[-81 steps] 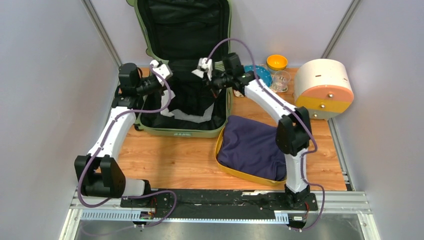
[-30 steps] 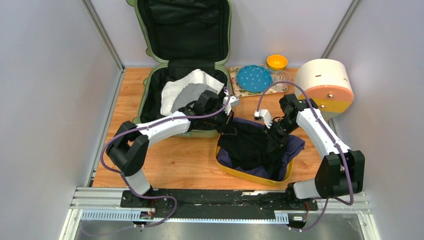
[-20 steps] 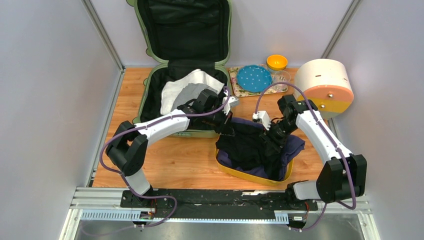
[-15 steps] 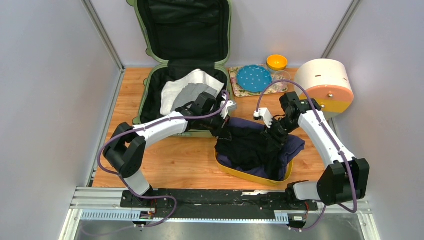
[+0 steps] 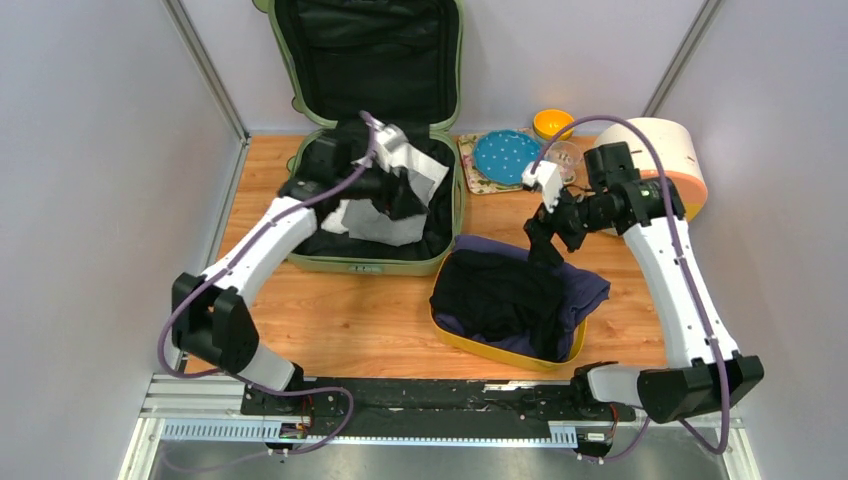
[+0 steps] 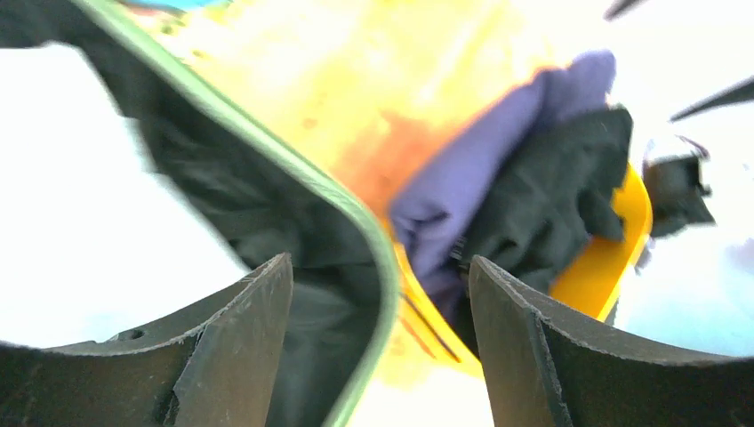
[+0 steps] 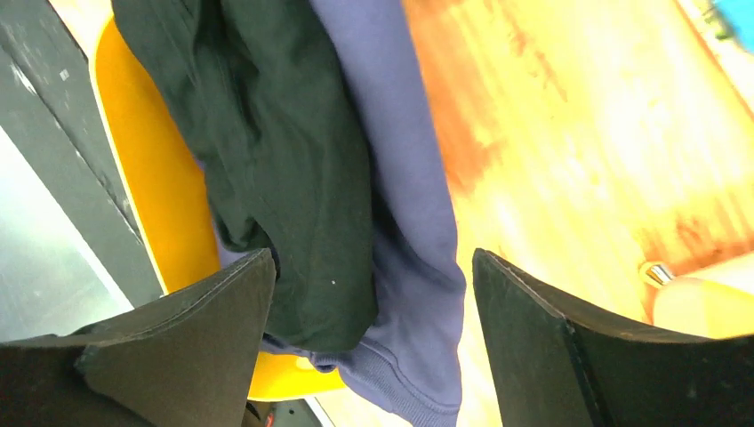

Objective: Open, take out, and arrange the luggage

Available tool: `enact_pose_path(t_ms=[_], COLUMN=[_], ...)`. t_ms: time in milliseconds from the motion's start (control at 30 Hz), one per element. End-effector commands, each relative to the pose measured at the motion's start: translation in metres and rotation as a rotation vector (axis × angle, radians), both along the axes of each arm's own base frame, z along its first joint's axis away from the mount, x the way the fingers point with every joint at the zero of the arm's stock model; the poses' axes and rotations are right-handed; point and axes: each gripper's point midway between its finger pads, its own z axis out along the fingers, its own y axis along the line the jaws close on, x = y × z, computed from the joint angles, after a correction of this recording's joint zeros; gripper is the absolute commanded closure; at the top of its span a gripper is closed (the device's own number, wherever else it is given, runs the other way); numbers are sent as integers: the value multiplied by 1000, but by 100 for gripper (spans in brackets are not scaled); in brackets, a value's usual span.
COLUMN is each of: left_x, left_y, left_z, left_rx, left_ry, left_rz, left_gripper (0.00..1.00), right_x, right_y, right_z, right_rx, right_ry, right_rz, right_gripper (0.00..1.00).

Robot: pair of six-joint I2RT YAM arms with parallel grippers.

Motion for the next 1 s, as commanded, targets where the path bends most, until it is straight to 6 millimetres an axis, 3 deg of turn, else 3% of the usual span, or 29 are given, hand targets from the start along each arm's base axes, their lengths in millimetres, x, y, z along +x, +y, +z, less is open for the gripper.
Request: enact_pose_path(t_ms=[0, 100, 167, 300, 400, 567, 667, 967], left_x=[46, 79, 91, 114, 136, 167, 184, 185], left_y=[63, 97, 108, 123, 130, 132, 129, 96], left_z=[51, 37, 29, -2, -24, -36, -56, -86], left_rx=[-42, 8, 28, 89, 136, 136, 155, 167], left_ry=[-151, -183, -189, -178, -180, -192, -139, -101], left_rz=[189, 288, 314, 358, 417, 495, 491, 402], left_gripper=[21, 22, 24, 24, 24, 20, 17, 16], right_x=[2, 43, 73, 127, 146, 162, 162, 160], right_y=[14, 38, 55, 88, 102, 115, 117, 110], right_z=[51, 82, 104, 109, 95, 92, 84, 69], right_rx=[151, 324, 430, 539, 530, 562, 548, 502], right_ry=[-42, -147, -222, -177, -123, -80, -62, -60], right_rz=[-167, -219, -227, -282, -277, -266, -258, -266], right_gripper=[14, 14, 16, 19, 20, 21, 21, 21])
